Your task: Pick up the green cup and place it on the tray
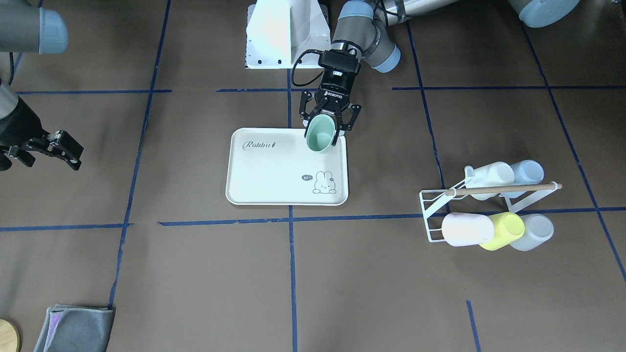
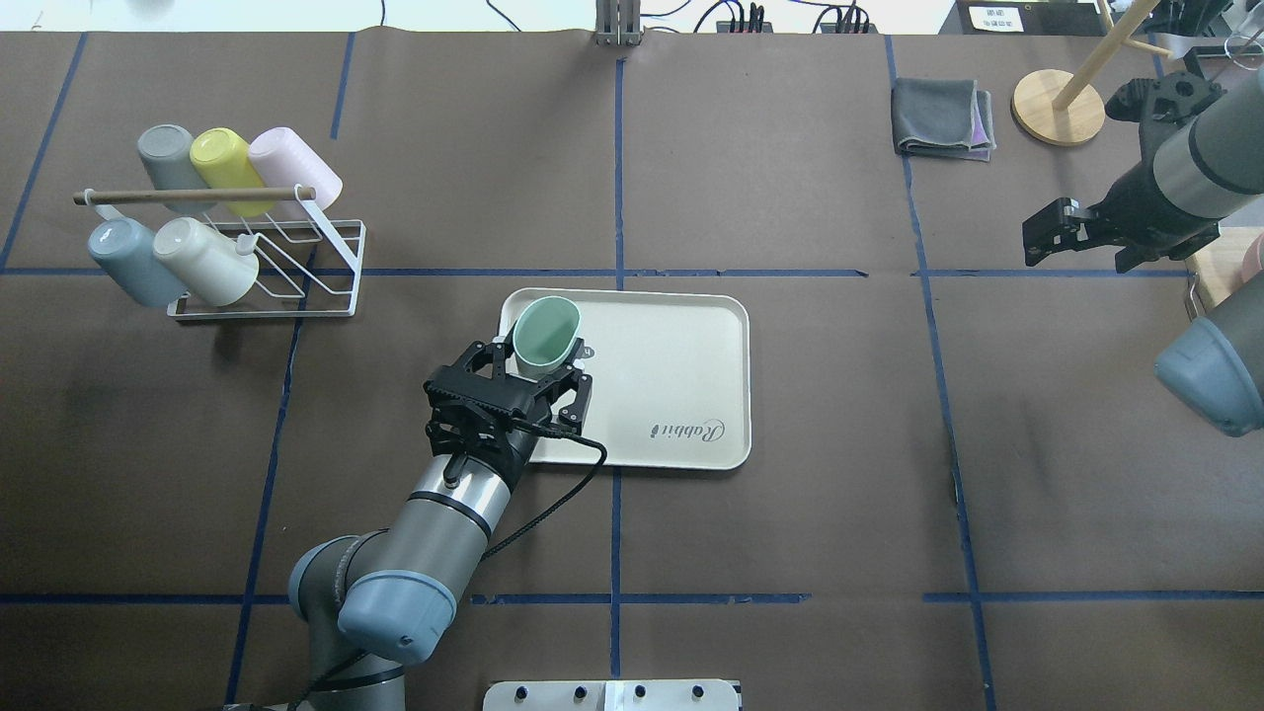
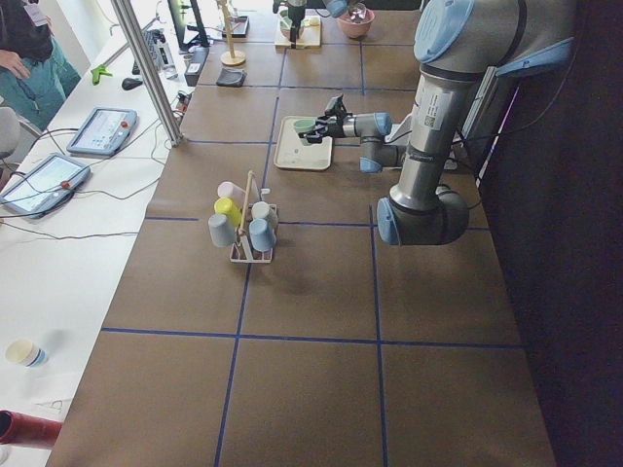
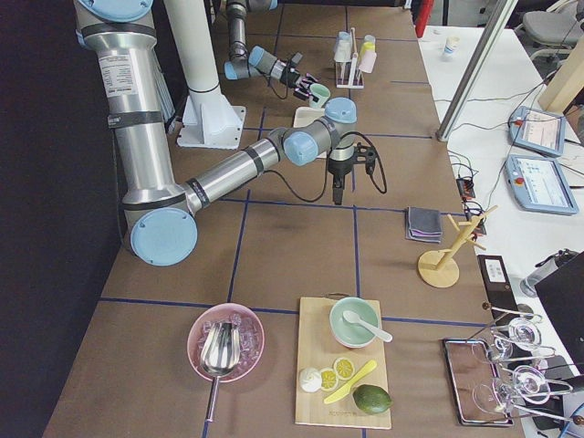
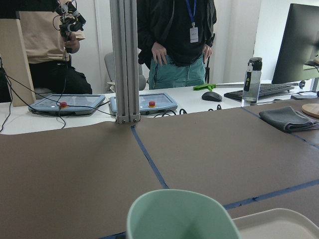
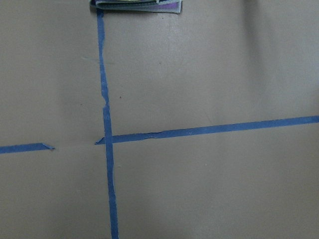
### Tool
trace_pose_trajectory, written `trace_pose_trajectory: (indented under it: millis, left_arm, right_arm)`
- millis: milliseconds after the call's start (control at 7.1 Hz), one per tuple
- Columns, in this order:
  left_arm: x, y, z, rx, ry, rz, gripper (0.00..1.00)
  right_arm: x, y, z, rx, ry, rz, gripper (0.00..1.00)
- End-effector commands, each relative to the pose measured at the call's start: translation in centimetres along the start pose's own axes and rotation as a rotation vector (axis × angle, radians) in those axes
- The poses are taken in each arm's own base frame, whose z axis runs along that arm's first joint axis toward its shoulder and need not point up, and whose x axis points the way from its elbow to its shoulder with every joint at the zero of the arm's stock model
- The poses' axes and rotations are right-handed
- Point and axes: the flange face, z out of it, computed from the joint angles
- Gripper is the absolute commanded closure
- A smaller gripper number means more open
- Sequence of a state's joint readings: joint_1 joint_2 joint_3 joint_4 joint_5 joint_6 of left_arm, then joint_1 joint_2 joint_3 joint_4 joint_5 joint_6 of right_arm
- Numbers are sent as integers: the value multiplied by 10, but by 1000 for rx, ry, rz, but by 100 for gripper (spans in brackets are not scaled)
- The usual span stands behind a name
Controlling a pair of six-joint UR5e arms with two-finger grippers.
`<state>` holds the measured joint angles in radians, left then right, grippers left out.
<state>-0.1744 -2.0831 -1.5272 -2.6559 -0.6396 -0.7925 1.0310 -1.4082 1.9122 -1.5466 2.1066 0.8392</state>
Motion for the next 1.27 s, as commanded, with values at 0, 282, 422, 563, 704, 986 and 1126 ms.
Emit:
trace_pose_trajectory:
  millis: [0,282,422,563,704,986,1126]
  left_arm:
    - [9,-1,5,8,3,-14,98]
    - [32,11,26,0,-10,6,98]
    - [31,14,29,-2,-16,13,98]
    - [25,16,35,1,-21,15,98]
    - [20,20,39,3,-17,8,98]
    - [22,21,40,3,-17,9,97]
    - [25,28,47,-2,-25,19,97]
  right_arm:
    - [3,-3,0,1,3,8,0]
    - [5,-4,2,-5,1,12,0]
    - [5,-5,2,-4,1,13,0]
    - [6,-5,1,-4,2,15,0]
    - [6,-5,1,-4,2,15,0]
    - [6,-6,1,-1,2,15,0]
    - [6,-6,1,-2,3,16,0]
